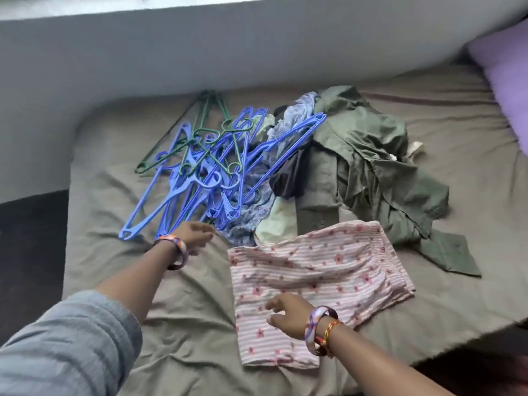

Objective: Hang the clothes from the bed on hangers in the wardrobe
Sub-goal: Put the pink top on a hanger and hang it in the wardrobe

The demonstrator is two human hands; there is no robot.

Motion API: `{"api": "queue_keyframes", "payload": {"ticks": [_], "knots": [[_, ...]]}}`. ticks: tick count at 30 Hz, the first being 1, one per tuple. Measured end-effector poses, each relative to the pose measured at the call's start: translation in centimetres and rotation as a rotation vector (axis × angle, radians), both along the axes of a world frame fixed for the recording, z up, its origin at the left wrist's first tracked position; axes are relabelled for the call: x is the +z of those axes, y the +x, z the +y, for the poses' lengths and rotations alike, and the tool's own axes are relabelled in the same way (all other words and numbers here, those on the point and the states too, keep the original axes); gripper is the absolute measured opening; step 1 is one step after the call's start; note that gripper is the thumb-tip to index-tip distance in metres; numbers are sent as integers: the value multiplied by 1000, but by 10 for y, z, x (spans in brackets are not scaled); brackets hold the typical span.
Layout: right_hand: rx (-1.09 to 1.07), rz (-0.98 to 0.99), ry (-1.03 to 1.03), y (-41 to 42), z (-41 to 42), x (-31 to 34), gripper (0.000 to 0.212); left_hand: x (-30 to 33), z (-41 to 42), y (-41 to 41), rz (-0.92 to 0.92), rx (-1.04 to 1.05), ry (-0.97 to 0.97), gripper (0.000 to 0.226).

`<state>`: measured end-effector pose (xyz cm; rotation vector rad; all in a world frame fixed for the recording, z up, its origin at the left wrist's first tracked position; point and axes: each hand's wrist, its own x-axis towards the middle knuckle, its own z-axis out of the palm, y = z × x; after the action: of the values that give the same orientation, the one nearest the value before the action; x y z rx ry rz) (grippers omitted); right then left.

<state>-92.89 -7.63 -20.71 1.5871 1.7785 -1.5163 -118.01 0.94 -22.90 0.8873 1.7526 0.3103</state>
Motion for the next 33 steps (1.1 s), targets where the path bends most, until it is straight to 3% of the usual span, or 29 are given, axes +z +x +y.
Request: {"api": "queue_keyframes", "payload": {"ticks": [2, 7, 10, 12, 14, 16, 18, 20, 23, 26, 29, 33], "knots": [[-59, -11, -46, 3, 2, -9, 37, -15, 30, 13, -86, 118, 68, 30], [-178, -65, -72, 18, 4, -31, 32, -55, 98, 38, 372, -130, 375, 57], [-188, -101, -69, 26, 8, -38, 22, -62, 120, 49, 475, -343, 278, 63], [-200, -122, -70, 26, 12, -38, 26, -62, 132, 49, 455, -345, 225, 64], [-201, -134, -72, 24, 19, -37, 33, -56, 147, 46, 144, -93, 217, 62], [-195, -127, -72, 19, 26, -34, 34, -40, 167, 43, -276, 397, 190, 61], [-180, -117, -54, 15, 33, -33, 36, -24, 178, 39, -536, 728, 74, 60], [-188, -112, -46, 11, 39, -33, 37, -26, 184, 32, -564, 783, 57, 56], [-152, -90, 11, 5, 48, -28, 33, -36, 190, 19, -551, 818, 94, 24], [-193, -21, 40, 1, 53, -23, 27, -30, 170, 16, -858, 838, 92, 33], [-497, 135, -16, -8, 58, -12, 16, -11, 109, 33, -1049, 804, 70, 31], [-998, 429, -160, -18, 66, 7, 17, -9, 12, 62, -1042, 813, -64, 24]]}}
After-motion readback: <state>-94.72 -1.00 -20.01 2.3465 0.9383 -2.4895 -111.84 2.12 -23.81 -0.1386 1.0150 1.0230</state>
